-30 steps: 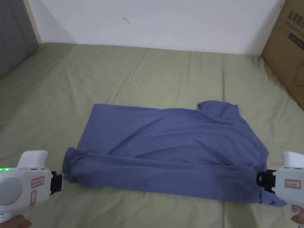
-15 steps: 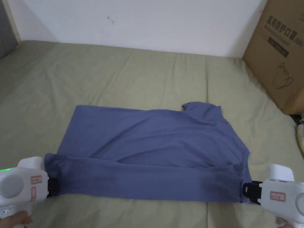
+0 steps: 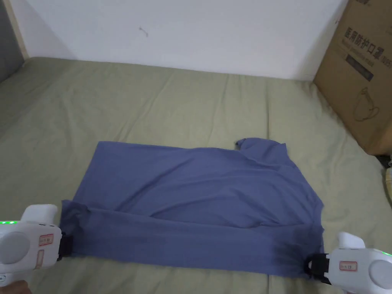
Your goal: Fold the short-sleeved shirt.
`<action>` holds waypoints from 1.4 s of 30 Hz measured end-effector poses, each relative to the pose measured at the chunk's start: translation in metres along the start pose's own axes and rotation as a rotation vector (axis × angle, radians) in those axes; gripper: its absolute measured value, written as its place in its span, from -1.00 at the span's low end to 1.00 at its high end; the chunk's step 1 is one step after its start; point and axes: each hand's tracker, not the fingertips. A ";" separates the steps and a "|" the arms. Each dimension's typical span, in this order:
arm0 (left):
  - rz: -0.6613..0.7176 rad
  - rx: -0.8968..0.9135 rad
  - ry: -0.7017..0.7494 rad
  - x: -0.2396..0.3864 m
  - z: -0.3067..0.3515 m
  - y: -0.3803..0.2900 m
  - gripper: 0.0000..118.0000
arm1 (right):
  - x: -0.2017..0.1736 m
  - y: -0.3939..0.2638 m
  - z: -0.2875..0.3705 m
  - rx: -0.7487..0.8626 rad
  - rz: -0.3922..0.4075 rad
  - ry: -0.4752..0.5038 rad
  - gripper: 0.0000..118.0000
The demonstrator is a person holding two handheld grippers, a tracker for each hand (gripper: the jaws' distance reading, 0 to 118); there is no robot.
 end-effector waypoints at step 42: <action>-0.027 0.098 0.029 0.029 0.038 0.034 -1.00 | -0.043 0.066 0.020 0.057 0.155 -0.009 -1.00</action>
